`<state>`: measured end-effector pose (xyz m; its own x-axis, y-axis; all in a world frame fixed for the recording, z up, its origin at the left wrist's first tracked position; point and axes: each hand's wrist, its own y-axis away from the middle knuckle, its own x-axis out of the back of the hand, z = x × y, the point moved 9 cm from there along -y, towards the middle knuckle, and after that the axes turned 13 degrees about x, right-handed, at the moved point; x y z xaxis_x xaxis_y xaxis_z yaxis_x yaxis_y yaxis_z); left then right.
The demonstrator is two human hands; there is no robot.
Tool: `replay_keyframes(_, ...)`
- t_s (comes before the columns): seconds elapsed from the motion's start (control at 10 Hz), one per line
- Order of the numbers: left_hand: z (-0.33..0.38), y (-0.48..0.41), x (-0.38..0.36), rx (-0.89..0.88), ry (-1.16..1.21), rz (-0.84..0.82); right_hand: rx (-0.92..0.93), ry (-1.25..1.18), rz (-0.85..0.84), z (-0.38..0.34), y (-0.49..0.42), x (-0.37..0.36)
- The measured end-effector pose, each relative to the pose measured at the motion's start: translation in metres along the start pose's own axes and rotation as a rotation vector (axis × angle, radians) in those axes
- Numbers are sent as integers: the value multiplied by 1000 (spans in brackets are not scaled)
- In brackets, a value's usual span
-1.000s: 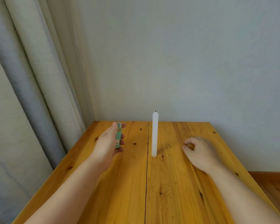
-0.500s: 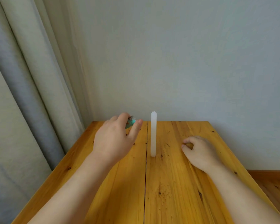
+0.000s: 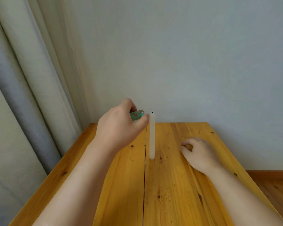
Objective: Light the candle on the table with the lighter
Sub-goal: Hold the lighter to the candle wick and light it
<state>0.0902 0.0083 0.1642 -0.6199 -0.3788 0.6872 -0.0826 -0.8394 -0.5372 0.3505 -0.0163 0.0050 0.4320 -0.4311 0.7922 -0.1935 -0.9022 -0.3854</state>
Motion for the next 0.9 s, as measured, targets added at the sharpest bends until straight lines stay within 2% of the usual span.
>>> replay_keyframes(0.4,-2,-1,-10,42,5,1,-1,2,-4,-1,0,1)
replay_keyframes(0.9,3,1,-8,3,48,-16,-8,-2,-6,-1,0,1)
